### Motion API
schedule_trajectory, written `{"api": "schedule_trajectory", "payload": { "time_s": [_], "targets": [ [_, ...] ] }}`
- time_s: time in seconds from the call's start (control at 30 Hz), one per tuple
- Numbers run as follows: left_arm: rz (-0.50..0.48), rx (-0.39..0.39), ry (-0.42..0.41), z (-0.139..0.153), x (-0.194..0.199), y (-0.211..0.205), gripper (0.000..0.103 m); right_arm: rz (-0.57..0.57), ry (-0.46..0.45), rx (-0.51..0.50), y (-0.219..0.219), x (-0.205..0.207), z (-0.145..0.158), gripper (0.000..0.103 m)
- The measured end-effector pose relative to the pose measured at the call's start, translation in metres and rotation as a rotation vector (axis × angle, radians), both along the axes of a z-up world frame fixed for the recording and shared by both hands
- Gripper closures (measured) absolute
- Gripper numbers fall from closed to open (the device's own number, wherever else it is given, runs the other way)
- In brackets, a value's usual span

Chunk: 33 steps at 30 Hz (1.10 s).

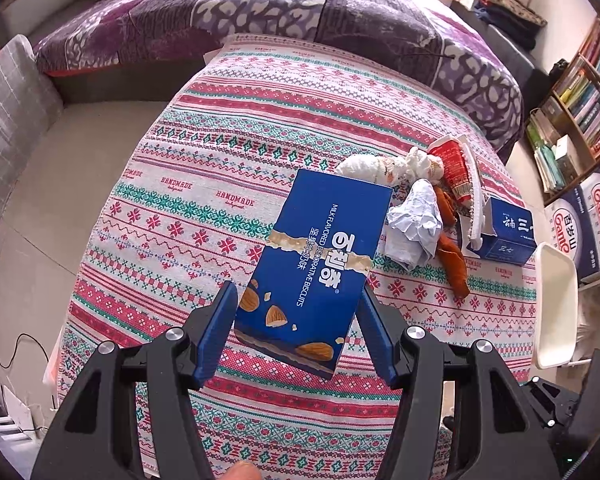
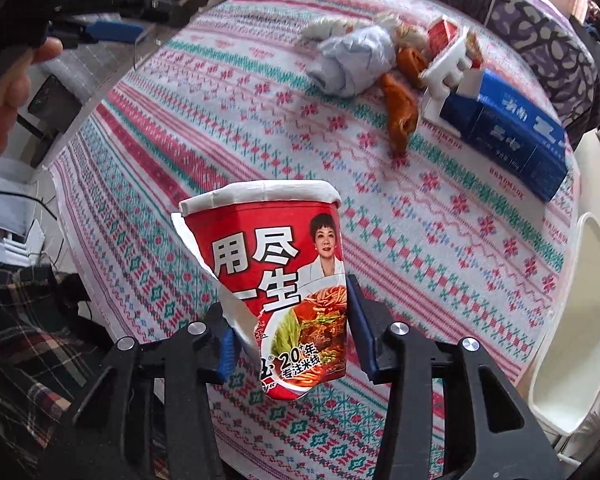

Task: Collect trash
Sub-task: 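Grasp the red noodle cup with the right tool and lift it, then carry the noodle cup with the right tool over the bin and release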

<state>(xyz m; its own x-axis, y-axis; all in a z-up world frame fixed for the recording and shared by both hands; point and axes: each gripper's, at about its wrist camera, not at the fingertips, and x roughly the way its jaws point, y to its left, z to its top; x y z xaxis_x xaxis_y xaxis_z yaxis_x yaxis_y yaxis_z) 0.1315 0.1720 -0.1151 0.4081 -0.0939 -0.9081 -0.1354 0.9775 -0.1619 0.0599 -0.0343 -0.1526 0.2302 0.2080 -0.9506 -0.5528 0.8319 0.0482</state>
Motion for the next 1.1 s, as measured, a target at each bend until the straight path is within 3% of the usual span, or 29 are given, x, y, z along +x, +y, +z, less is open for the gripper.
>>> {"api": "schedule_trajectory", "payload": {
  "time_s": [0.3,0.47,0.67,0.87,1.1],
  "targets": [
    [0.072,0.042,-0.081,0.011,0.004,-0.004,0.044,-0.208,-0.271,0.102,-0.005,0.04,0.055,0.059],
    [0.125,0.13,-0.178,0.026,0.003,-0.015,0.044,-0.295,-0.432,0.117,-0.013,0.045,0.084,0.059],
    [0.195,0.172,-0.294,0.047,-0.004,-0.028,0.044,-0.415,-0.552,0.137,-0.024,0.049,0.105,0.059],
    [0.242,0.193,-0.365,0.061,-0.012,-0.045,0.044,-0.517,-0.642,0.146,-0.034,0.049,0.121,0.059],
    [0.243,0.184,-0.399,0.067,-0.018,-0.063,0.044,-0.587,-0.644,0.153,-0.048,0.055,0.124,0.058]
  ]
}}
